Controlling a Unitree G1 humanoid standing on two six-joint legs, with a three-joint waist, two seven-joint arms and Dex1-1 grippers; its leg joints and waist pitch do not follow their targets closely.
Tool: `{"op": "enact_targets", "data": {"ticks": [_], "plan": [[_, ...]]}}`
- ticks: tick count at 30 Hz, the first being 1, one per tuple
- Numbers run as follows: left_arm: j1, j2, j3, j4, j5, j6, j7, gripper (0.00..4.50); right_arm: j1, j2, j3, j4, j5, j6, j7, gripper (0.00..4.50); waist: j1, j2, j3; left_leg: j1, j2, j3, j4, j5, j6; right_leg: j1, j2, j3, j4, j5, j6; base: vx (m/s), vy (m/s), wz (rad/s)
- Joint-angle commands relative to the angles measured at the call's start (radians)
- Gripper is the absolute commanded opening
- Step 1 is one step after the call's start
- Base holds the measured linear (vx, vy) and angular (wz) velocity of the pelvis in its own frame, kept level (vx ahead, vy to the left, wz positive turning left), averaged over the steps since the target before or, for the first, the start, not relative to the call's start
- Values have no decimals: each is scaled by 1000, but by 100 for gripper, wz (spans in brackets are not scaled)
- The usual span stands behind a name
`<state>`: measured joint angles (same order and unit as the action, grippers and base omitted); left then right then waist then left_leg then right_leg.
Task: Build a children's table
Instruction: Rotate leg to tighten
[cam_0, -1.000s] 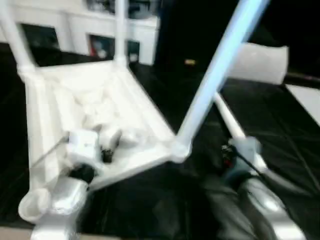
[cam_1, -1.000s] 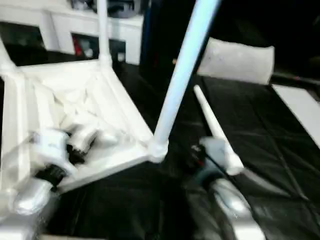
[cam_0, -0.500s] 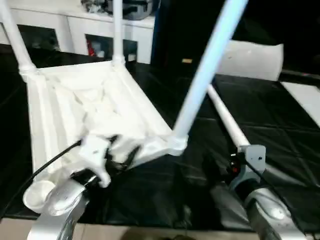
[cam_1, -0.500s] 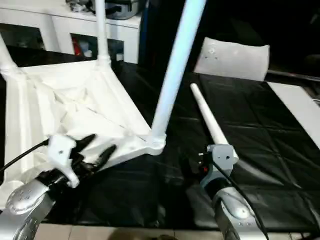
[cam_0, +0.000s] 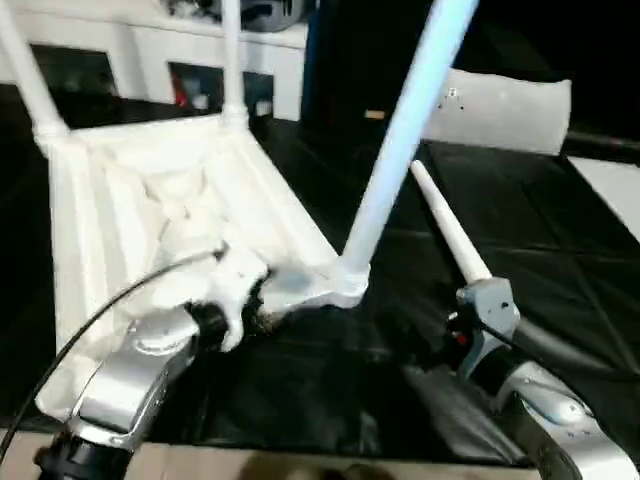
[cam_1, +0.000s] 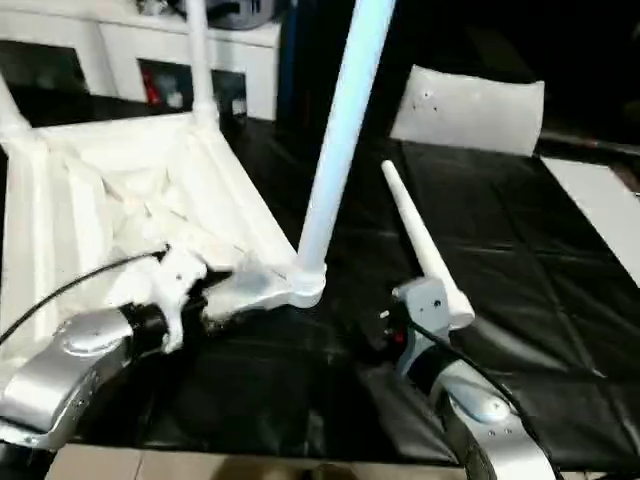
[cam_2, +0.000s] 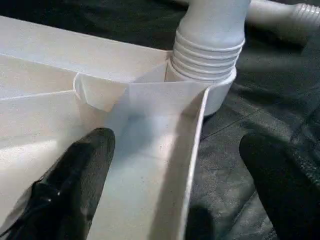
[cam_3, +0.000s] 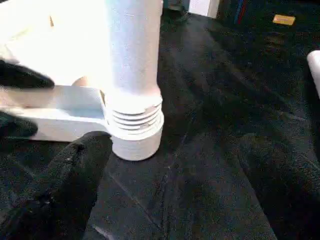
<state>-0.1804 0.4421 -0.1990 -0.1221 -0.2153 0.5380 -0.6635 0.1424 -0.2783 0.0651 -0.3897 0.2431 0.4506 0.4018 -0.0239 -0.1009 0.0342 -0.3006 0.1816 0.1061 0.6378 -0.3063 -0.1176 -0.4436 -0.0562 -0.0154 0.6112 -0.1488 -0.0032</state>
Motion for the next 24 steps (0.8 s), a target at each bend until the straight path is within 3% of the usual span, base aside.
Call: {"op": "enact_targets", "data": {"ticks": [1,2,4,5,9,13,17,24], "plan": [[-28,6,-13,2,-7,26,-24,446,-8,-15,0,-5,8,12,5,450,-3,32,-48,-38,3,23,-84,74,76,72,-32,24,-48,-149,-181,0,0,0],[-28,6,-13,2,-7,26,-24,446,-8,-15,0,-5,8,12,5,450,-3,26,-47,-39,3,25,-84,76,78,71,-31,25,-51,-141,-188,0,0,0],[-55,5,-30,33,3,38,-30,446,-3,-18,-14,-9,5,19,4,450,1,37,-43,-40,2,26,-85,55,81,76,-33,27,-53,-168,-204,0,0,0],[-69,3,-38,52,15,33,-27,446,-2,-17,-14,-11,2,21,1,450,1,32,-42,-40,3,28,-86,39,80,76,-33,26,-58,-189,-201,0,0,0],[-94,-9,-42,79,25,30,-21,410,-2,-17,-2,-13,-4,27,-1,450,1,37,-35,-41,3,28,-90,-77,56,73,-33,28,-75,-369,-151,0,0,0],[-113,-6,-49,64,23,36,-38,373,-6,-20,10,-8,-14,29,-7,450,1,36,-35,-44,6,27,-94,-96,46,70,-33,26,-79,-419,-121,0,0,0],[-129,-2,-62,41,20,65,-45,334,-21,-21,21,7,-26,24,-11,450,2,37,-35,-46,9,28,-95,-89,38,70,-34,25,-76,-407,-120,0,0,0],[-134,21,-105,28,48,107,-60,284,-36,-19,30,21,-35,21,-12,450,4,38,-39,-46,8,31,-93,-12,42,76,-34,27,-63,-270,-166,0,0,0]]}}
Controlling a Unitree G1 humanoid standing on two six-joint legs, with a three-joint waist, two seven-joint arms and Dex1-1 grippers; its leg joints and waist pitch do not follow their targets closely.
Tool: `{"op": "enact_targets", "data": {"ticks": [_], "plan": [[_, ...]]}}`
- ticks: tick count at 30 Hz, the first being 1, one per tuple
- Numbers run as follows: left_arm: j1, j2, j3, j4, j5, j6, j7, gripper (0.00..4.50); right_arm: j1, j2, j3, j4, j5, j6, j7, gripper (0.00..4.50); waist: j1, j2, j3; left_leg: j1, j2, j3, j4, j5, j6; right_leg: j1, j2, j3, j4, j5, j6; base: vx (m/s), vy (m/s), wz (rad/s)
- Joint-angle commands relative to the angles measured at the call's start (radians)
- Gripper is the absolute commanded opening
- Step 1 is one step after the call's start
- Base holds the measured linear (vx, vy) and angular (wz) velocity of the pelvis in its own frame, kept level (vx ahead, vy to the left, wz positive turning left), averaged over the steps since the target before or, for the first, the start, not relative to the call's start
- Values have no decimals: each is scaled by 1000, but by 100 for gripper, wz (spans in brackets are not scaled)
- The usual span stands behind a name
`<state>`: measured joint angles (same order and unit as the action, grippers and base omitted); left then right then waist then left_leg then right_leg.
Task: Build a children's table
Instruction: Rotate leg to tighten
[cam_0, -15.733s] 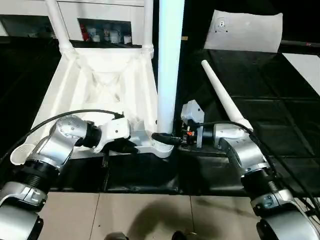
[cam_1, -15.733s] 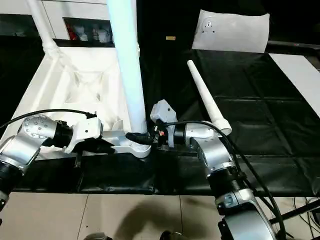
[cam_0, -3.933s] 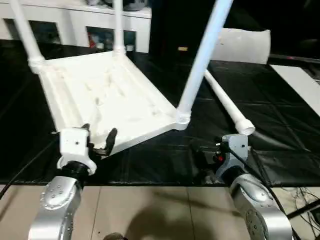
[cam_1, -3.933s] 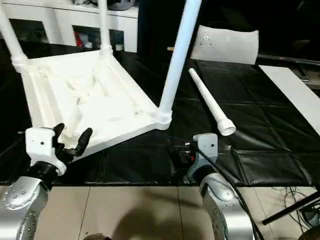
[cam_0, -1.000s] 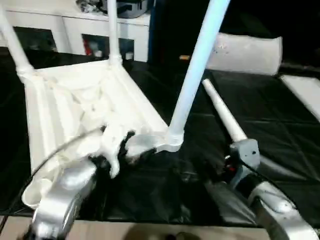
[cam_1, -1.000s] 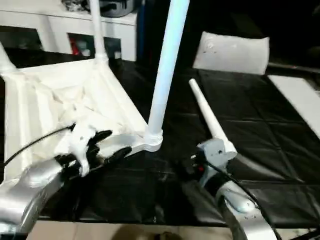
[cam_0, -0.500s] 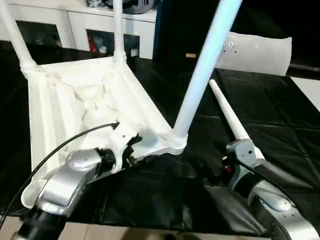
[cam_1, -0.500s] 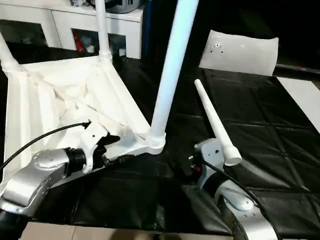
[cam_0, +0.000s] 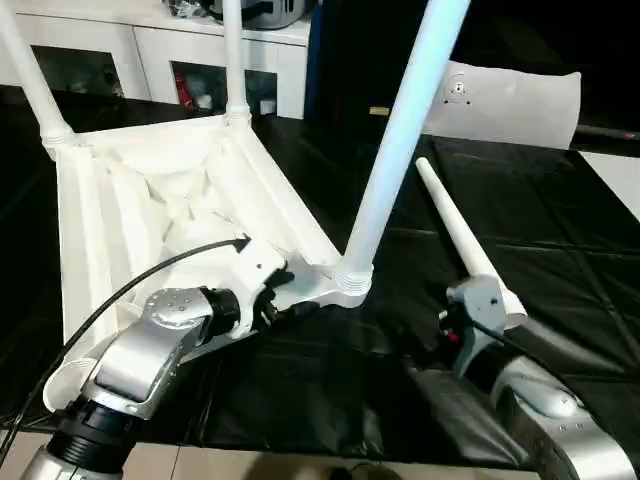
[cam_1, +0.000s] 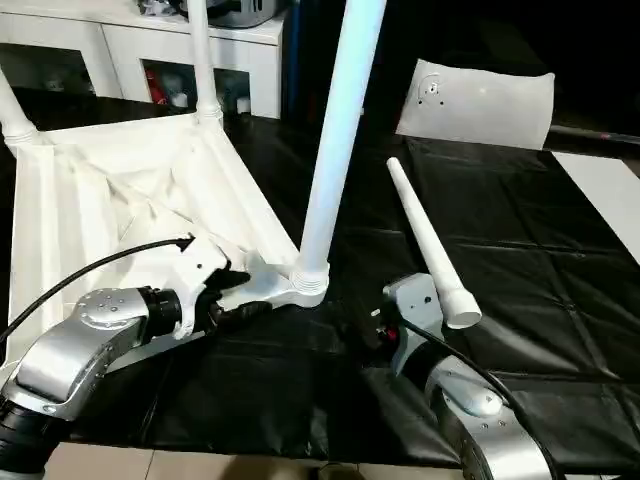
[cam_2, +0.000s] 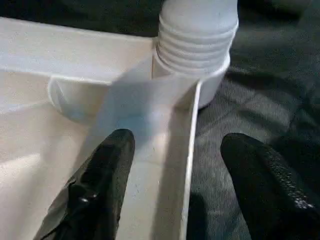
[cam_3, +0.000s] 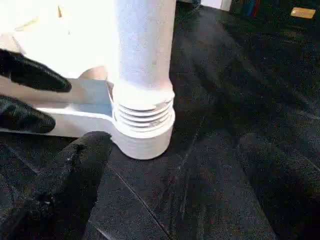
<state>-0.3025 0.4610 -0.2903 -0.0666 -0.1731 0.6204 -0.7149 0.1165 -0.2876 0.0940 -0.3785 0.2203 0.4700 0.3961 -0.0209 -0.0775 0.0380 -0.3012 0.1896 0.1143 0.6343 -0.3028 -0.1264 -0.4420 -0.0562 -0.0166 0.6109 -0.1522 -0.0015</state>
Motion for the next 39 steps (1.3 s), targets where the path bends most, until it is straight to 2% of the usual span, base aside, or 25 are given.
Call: {"op": "enact_targets", "data": {"ticks": [1,2,3,4,6,7,8,12,13,14,17,18,21,24,26,28,29,33,34,35,37,38,39], "plan": [[-11,4,-15,-33,3,35,-8,283,-10,-9,2,11,-14,2,-7,450,0,18,-42,-45,1,23,-89,-21,47,74,-34,28,-62,-270,-171,0,0,0],[-10,5,-15,-36,3,41,-6,276,-10,-8,4,12,-15,1,-7,450,0,16,-41,-44,1,24,-89,-27,46,74,-34,27,-64,-278,-170,0,0,0],[-11,10,-22,-38,6,51,-8,246,-11,-8,4,14,-17,-1,-7,450,0,24,-40,-44,1,23,-91,-41,42,73,-34,27,-65,-292,-170,0,0,0],[-11,15,-28,-40,9,55,-11,239,-10,-7,5,15,-19,-2,-7,450,-1,27,-40,-43,1,22,-91,-53,41,73,-34,27,-66,-304,-167,0,0,0],[-13,17,-36,-31,20,59,-11,235,-8,-9,5,16,-21,-5,-6,450,-1,22,-39,-45,0,24,-91,-64,43,73,-33,28,-70,-326,-161,0,0,0],[-15,18,-37,-28,23,58,-11,235,-8,-9,5,16,-22,-5,-7,450,-1,23,-38,-45,0,23,-91,-65,42,72,-33,28,-71,-332,-160,0,0,0],[-26,21,-43,-15,35,50,-13,203,-8,-8,3,18,-22,-6,-9,450,0,23,-37,-45,0,24,-92,-69,42,72,-33,28,-72,-337,-158,0,0,0],[-49,28,-48,2,30,39,-44,181,-16,-7,10,25,-26,-8,-10,450,-1,27,-37,-44,0,22,-93,-78,40,71,-34,28,-74,-357,-151,0,0,0],[-48,33,-50,4,32,35,-51,165,-17,-6,14,26,-28,-10,-11,450,-2,30,-37,-44,0,22,-93,-76,38,71,-34,27,-73,-346,-154,0,0,0],[-48,34,-51,4,32,35,-52,153,-17,-6,15,26,-29,-10,-11,450,-3,29,-38,-44,0,22,-93,-75,39,71,-33,27,-73,-341,-155,0,0,0],[-63,39,-59,19,39,46,-50,149,-30,-24,23,34,-41,-17,10,450,-3,32,-39,-44,1,22,-92,-65,38,73,-33,27,-69,-313,-171,0,0,0],[-65,41,-60,22,43,48,-50,109,-31,-27,26,35,-43,-17,14,450,-3,32,-39,-44,1,23,-92,-59,39,74,-33,27,-68,-301,-176,0,0,0],[-66,42,-63,31,52,50,-51,104,-35,-36,33,41,-46,-18,24,450,-4,35,-38,-44,0,24,-91,-55,39,75,-33,28,-68,-297,-182,0,0,0],[-67,33,-69,33,57,62,-43,64,-36,-58,38,40,-47,-16,46,450,-4,36,-37,-44,1,25,-91,-61,39,75,-34,29,-70,-310,-181,0,0,0],[-67,32,-77,27,57,71,-45,63,-36,-70,38,34,-42,-11,59,450,-4,35,-37,-44,1,25,-90,-62,42,76,-34,29,-70,-309,-184,0,0,0],[-66,35,-87,16,53,80,-60,22,-36,-80,40,27,-37,-11,73,450,-5,46,-36,-43,1,25,-90,-81,43,75,-33,27,-75,-323,-186,0,0,0],[-66,35,-88,15,52,82,-62,17,-36,-81,42,27,-38,-13,74,450,-4,49,-36,-43,-1,25,-89,-80,44,76,-33,28,-74,-326,-187,0,0,0],[-68,35,-110,16,65,70,-74,4,-32,-92,45,32,-42,-28,90,450,-3,44,-38,-49,-2,24,-87,-32,53,81,-34,30,-69,-304,-196,0,0,0],[-69,43,-117,16,66,60,-90,4,-37,-87,48,38,-40,-32,92,450,-3,35,-38,-50,-2,26,-86,-29,60,81,-34,29,-74,-312,-193,0,0,0],[-69,43,-117,16,66,60,-90,4,-37,-87,48,38,-40,-32,92,450,-1,41,-38,-48,-2,24,-87,-27,59,80,-35,30,-70,-314,-194,0,0,0],[-56,70,-119,14,77,11,-110,4,-57,-82,50,53,-31,-43,104,450,-2,36,-36,-49,-1,24,-89,-40,64,79,-35,28,-73,-341,-181,0,0,0],[-46,80,-115,14,83,-31,-118,4,-68,-80,48,61,-28,-49,111,450,-3,39,-36,-48,-1,24,-89,-44,62,77,-36,28,-73,-347,-179,0,0,0],[-32,84,-103,15,87,-81,-120,4,-82,-80,41,72,-21,-57,120,450,-6,38,-36,-48,1,24,-90,-50,64,76,-36,28,-74,-352,-177,0,0,0]]}}
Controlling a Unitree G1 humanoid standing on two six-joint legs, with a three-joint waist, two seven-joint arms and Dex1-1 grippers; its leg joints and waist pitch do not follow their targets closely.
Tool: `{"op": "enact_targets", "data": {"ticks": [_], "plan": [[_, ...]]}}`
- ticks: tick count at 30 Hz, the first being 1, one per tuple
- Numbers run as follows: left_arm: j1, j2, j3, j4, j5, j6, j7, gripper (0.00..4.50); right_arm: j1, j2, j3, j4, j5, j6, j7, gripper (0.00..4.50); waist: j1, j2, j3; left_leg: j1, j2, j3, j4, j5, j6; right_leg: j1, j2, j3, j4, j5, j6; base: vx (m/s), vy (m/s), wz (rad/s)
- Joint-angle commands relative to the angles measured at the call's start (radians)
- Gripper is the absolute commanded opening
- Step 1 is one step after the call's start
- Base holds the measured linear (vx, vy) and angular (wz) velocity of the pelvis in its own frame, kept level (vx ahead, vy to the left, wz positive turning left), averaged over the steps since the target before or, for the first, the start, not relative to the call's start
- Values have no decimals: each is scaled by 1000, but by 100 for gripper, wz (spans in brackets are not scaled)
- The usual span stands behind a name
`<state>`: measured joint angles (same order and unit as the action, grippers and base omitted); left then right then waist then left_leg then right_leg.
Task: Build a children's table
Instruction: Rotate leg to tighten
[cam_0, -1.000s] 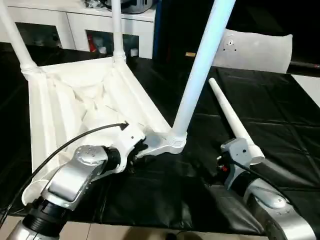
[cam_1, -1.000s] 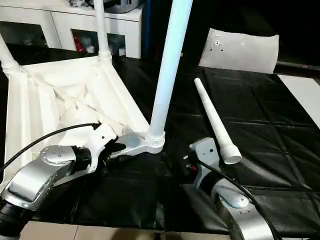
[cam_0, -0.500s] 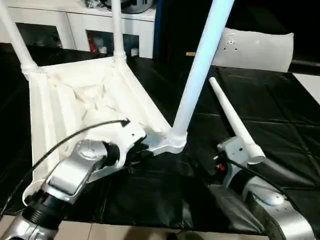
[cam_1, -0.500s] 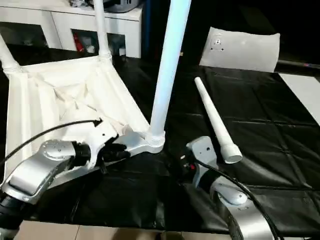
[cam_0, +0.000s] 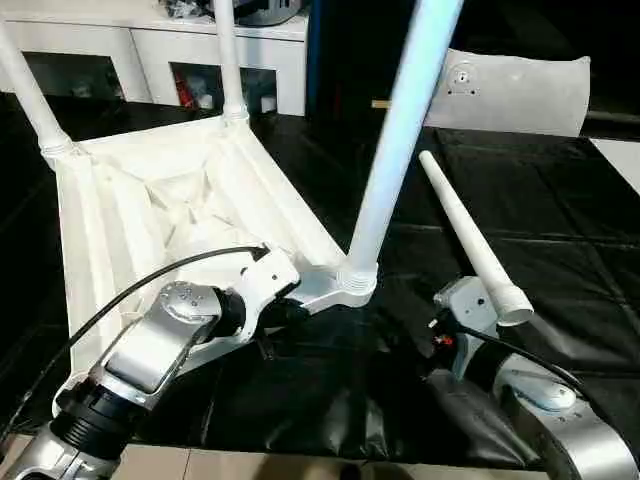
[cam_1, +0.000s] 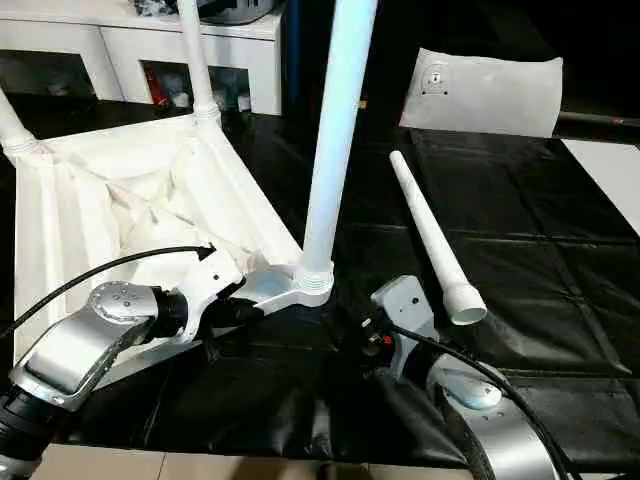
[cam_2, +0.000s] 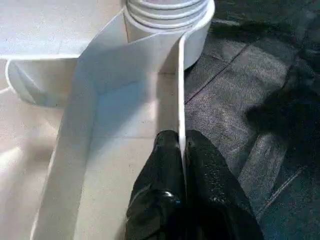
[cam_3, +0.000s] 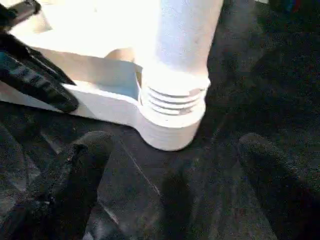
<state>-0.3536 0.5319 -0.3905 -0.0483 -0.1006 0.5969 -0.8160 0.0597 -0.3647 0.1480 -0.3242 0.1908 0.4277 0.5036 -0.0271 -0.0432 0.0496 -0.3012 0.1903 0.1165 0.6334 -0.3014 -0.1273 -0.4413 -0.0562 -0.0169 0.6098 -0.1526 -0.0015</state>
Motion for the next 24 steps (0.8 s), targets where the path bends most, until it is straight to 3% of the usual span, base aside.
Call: {"op": "enact_targets", "data": {"ticks": [1,4,5,6,7,8,9,10,14,16,20,21,23,24], "plan": [[26,17,5,-1,13,-81,-22,4,-32,-4,-16,24,11,-17,14,450,-2,0,-47,-47,2,22,-90,-54,67,73,-36,28,-71,-351,-179,0,0,0],[44,14,50,15,-22,-162,-47,4,-55,-7,-32,40,24,-23,25,450,-1,-10,-46,-48,-1,25,-88,-48,71,75,-37,31,-74,-373,-168,0,0,0],[50,8,90,32,-67,-194,-84,4,-70,-3,-48,48,49,-21,41,450,-1,-18,-47,-48,-2,26,-88,-47,74,74,-36,30,-75,-381,-163,0,0,0],[53,29,94,49,-75,-242,-129,4,-81,-7,-49,56,61,-25,62,450,1,-15,-46,-47,-4,26,-89,-46,74,73,-37,31,-73,-392,-159,0,0,0],[55,45,92,60,-77,-278,-159,4,-88,-9,-49,63,66,-30,76,450,3,-19,-45,-48,-3,25,-90,-51,80,71,-38,30,-75,-409,-147,0,0,0],[56,57,104,79,-88,-293,-181,4,-104,-16,-41,76,82,-35,114,450,3,-17,-46,-47,-7,25,-90,-52,83,70,-37,30,-76,-418,-143,0,0,0],[54,64,109,94,-95,-310,-198,4,-118,-18,-34,89,92,-38,141,450,4,-28,-48,-49,-3,23,-92,-50,88,72,-40,30,-72,-420,-137,0,0,0],[49,74,108,111,-99,-328,-223,4,-136,-19,-23,106,100,-42,168,450,6,-29,-45,-42,-2,27,-91,-52,93,64,-39,29,-76,-426,-134,0,0,0],[33,113,80,168,-84,-405,-308,4,-190,-23,31,169,94,-84,249,450,10,-30,-44,-42,1,27,-95,-48,93,62,-41,29,-74,-422,-139,0,0,0],[26,111,78,187,-83,-415,-353,4,-216,-32,61,196,87,-102,302,450,16,-27,-46,-35,6,30,-96,-34,88,58,-44,29,-68,-381,-159,0,0,0],[6,115,55,213,-74,-436,-412,4,-258,-40,96,241,82,-113,372,450,23,-21,-49,-38,5,32,-95,6,82,66,-43,28,-58,-291,-192,0,0,0],[-5,115,45,229,-70,-456,-437,0,-282,-48,117,275,60,-133,400,421,25,-22,-50,-37,5,33,-94,2,81,67,-44,27,-59,-295,-194,0,0,0],[-15,109,38,244,-72,-481,-465,0,-311,-47,129,317,42,-157,416,413,32,-14,-50,-34,5,35,-93,-6,73,65,-45,29,-61,-298,-199,0,0,0],[-21,106,33,253,-71,-495,-480,0,-325,-47,133,338,37,-168,428,413,30,-17,-50,-36,5,35,-95,-14,68,66,-45,28,-61,-306,-203,0,0,0]]}}
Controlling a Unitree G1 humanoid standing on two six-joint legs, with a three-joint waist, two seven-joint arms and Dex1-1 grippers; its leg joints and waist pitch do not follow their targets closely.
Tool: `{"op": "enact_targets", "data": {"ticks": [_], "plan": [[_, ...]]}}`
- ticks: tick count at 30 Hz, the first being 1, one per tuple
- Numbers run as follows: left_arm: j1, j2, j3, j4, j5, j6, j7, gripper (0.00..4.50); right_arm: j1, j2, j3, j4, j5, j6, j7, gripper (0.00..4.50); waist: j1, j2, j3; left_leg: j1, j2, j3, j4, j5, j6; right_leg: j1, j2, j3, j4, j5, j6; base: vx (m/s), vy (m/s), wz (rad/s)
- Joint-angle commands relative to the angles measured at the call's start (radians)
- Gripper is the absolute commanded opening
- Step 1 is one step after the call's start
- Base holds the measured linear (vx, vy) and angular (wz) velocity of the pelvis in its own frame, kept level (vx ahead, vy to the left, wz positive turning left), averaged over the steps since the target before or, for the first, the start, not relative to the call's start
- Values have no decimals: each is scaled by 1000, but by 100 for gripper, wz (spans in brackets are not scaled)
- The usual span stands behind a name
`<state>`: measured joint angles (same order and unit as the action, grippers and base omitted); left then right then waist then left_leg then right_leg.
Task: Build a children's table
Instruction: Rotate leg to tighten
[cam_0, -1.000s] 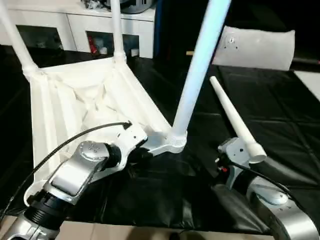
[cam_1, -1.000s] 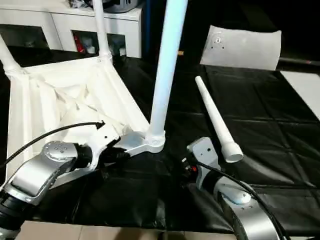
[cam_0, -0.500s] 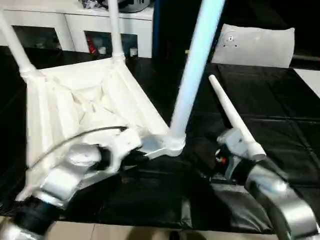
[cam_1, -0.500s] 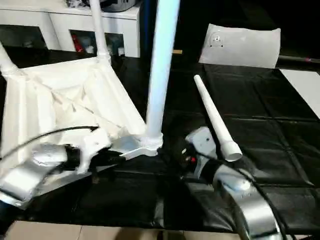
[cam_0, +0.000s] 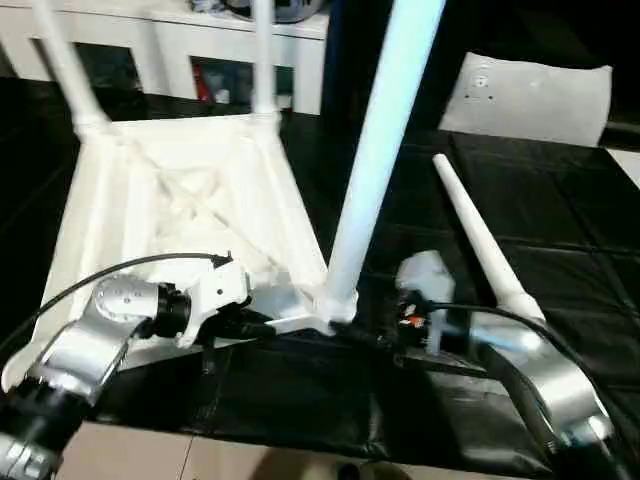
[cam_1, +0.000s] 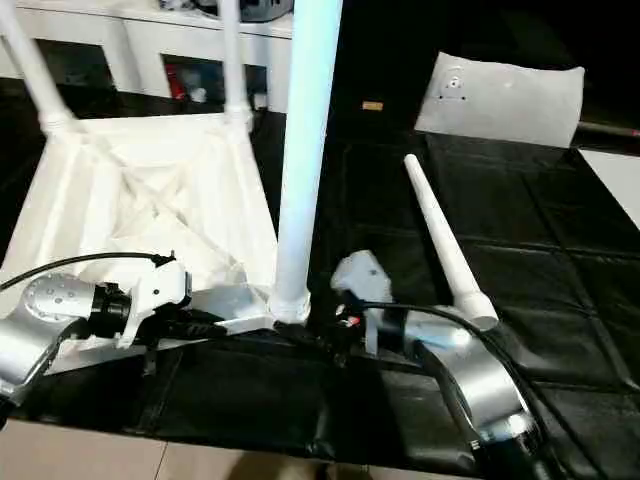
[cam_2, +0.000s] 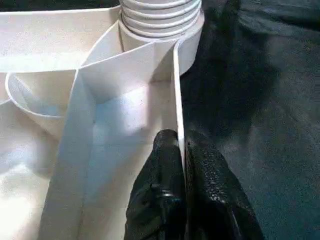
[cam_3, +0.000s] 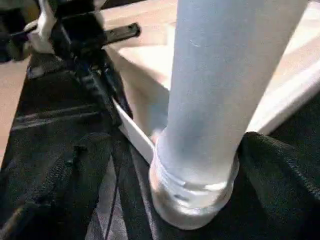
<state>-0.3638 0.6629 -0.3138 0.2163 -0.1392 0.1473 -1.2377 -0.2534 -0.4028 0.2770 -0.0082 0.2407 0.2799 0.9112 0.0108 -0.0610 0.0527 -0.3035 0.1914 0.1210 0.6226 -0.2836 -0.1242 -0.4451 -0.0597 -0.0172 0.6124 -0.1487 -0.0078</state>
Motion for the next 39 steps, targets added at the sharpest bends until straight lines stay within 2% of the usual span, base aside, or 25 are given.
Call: {"op": "enact_targets", "data": {"ticks": [1,3,5,9,20,23,24,28,31,37,39], "plan": [[-16,-27,-50,-6,-29,-57,-68,0,-24,-8,7,35,-15,-25,30,407,-5,0,-54,-32,4,32,-83,-36,60,69,-42,29,-63,-306,-199,0,0,0],[-32,-32,-65,16,-17,-84,-95,0,-53,-10,15,71,-14,-39,61,378,-2,0,-54,-31,5,33,-84,-40,60,69,-41,30,-63,-306,-200,0,0,0],[-38,-35,-68,27,-10,-93,-103,0,-63,-12,19,82,-11,-41,77,369,2,1,-56,-31,7,33,-84,-29,57,72,-41,30,-59,-285,-205,0,0,0],[-64,-46,-76,72,17,-129,-127,0,-99,-32,50,119,0,-49,175,333,10,-6,-57,-33,8,34,-83,-10,63,76,-43,29,-56,-257,-211,0,0,0],[-90,-50,-67,144,46,-176,-148,0,-150,-59,89,208,-35,-111,293,252,15,-11,-57,-34,8,34,-83,-23,55,76,-44,29,-59,-302,-197,0,0,0],[-93,-52,-65,156,51,-182,-150,0,-155,-58,88,221,-40,-121,302,236,16,-10,-57,-34,9,33,-85,-41,48,75,-44,28,-62,-332,-188,0,0,0],[-94,-54,-63,166,56,-186,-149,0,-155,-60,90,227,-45,-129,308,220,17,-6,-56,-34,9,32,-86,-53,44,75,-44,27,-64,-348,-183,0,0,0],[-94,-58,-59,174,58,-187,-145,0,-153,-60,92,235,-46,-137,312,210,16,-9,-56,-34,10,31,-88,-74,41,75,-44,27,-67,-373,-174,0,0,0],[-90,-64,-49,179,58,-181,-134,0,-139,-58,94,229,-47,-141,314,207,16,-7,-58,-35,11,31,-88,-60,39,76,-43,27,-63,-341,-182,0,0,0],[-85,-71,-35,178,47,-162,-129,0,-118,-44,94,220,-40,-136,301,206,16,-6,-57,-34,11,31,-89,-72,37,76,-43,26,-65,-353,-180,0,0,0],[-86,-71,-34,180,49,-163,-127,0,-112,-35,95,226,-57,-150,271,206,16,-5,-57,-35,11,31,-89,-69,37,76,-43,26,-65,-345,-181,0,0,0]]}}
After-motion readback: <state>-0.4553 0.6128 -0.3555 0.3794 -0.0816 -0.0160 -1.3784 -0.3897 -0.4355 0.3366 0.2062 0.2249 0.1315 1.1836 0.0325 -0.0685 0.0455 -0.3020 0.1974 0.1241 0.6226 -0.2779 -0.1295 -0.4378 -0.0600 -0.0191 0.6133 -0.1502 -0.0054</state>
